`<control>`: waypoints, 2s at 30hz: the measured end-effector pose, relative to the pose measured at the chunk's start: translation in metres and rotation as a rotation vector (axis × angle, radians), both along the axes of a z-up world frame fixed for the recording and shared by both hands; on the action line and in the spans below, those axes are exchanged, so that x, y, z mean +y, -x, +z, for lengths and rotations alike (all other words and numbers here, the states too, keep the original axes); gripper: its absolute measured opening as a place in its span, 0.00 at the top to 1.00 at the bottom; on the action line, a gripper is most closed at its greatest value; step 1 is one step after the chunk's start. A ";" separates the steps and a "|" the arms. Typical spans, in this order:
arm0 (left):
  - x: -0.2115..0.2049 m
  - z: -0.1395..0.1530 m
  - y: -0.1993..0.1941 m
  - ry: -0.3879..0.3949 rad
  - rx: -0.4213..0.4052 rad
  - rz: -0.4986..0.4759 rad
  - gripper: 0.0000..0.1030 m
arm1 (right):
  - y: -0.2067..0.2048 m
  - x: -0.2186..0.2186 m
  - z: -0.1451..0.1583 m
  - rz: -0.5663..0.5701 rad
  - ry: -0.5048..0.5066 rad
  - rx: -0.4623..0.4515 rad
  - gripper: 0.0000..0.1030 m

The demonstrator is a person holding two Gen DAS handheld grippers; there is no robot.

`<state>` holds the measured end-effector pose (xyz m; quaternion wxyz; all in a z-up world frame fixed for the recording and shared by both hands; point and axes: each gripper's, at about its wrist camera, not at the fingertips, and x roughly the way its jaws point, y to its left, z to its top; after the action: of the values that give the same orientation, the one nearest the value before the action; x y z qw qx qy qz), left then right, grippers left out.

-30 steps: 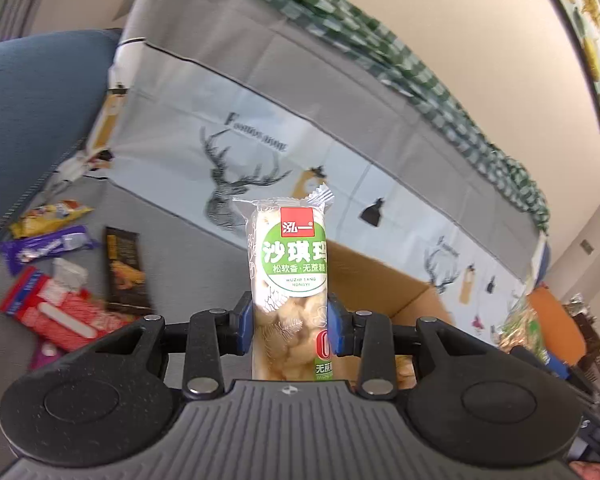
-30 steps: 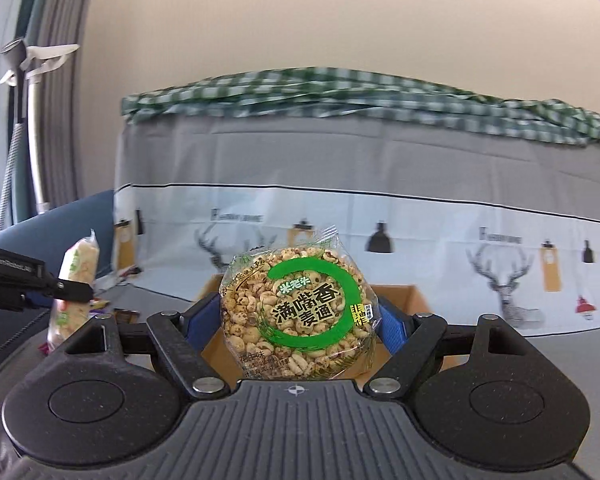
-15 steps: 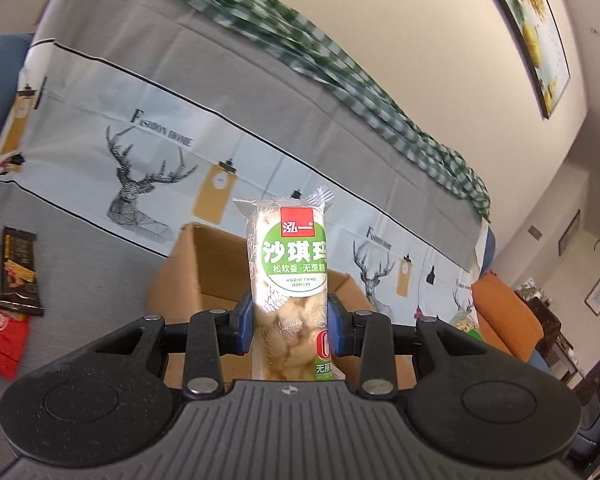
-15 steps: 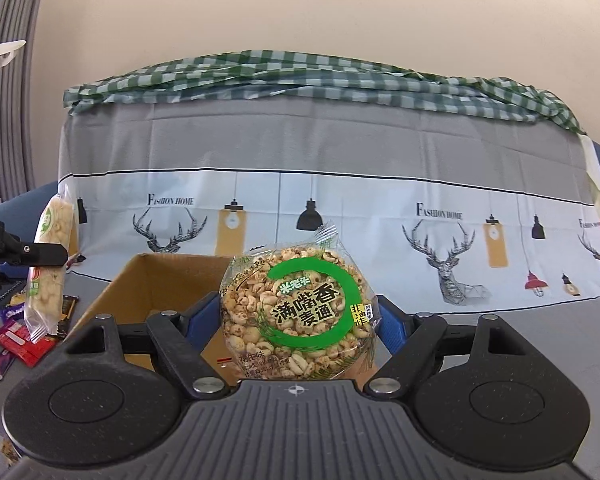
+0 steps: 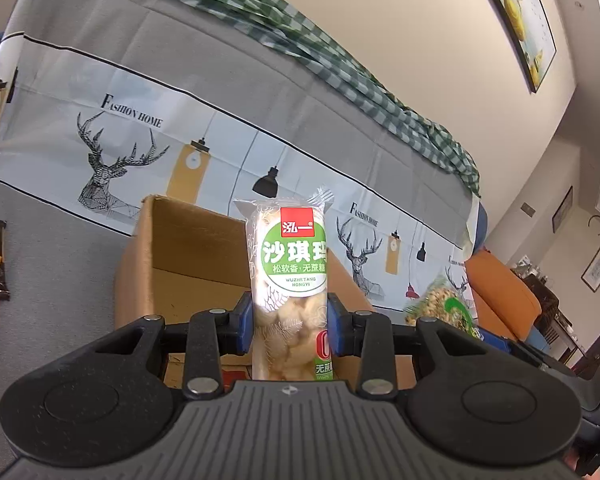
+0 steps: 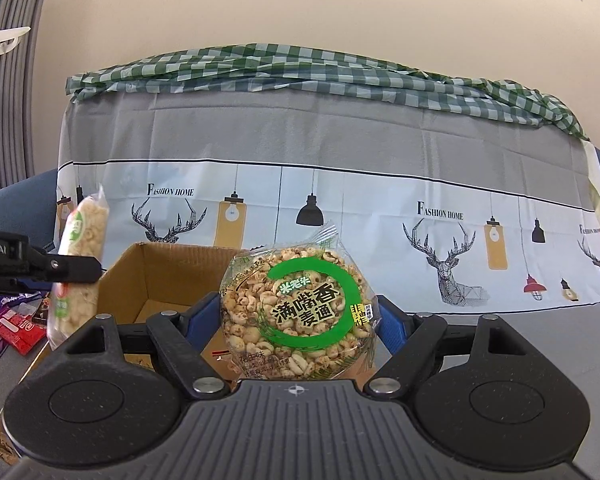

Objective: Organize snacks
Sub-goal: 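Carry the sachima bar and peanut cake over the cardboard box with both tools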

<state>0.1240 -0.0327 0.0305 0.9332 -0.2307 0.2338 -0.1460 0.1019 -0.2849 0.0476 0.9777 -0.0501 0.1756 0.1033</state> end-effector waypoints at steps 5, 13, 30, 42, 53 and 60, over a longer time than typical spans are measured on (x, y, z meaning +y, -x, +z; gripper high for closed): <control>-0.007 0.000 0.000 -0.008 -0.013 -0.025 0.62 | 0.000 0.001 -0.001 -0.004 0.009 0.000 0.21; -0.006 0.001 0.002 -0.004 -0.021 -0.033 0.62 | -0.001 0.003 -0.002 -0.007 0.016 0.004 0.21; -0.009 0.001 0.000 -0.014 -0.023 -0.052 0.62 | -0.002 0.005 -0.002 -0.004 0.025 0.005 0.21; -0.011 0.001 0.000 -0.021 -0.025 -0.056 0.62 | -0.003 0.006 -0.002 0.001 0.033 0.007 0.21; -0.011 0.001 0.000 -0.023 -0.025 -0.057 0.62 | -0.003 0.006 -0.002 0.001 0.036 0.006 0.21; -0.011 0.001 0.000 -0.023 -0.025 -0.057 0.62 | -0.003 0.007 -0.002 0.000 0.038 0.006 0.21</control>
<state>0.1237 -0.0440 0.0311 0.9340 -0.2115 0.2304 -0.1727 0.1044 -0.2776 0.0457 0.9761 -0.0682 0.1806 0.0999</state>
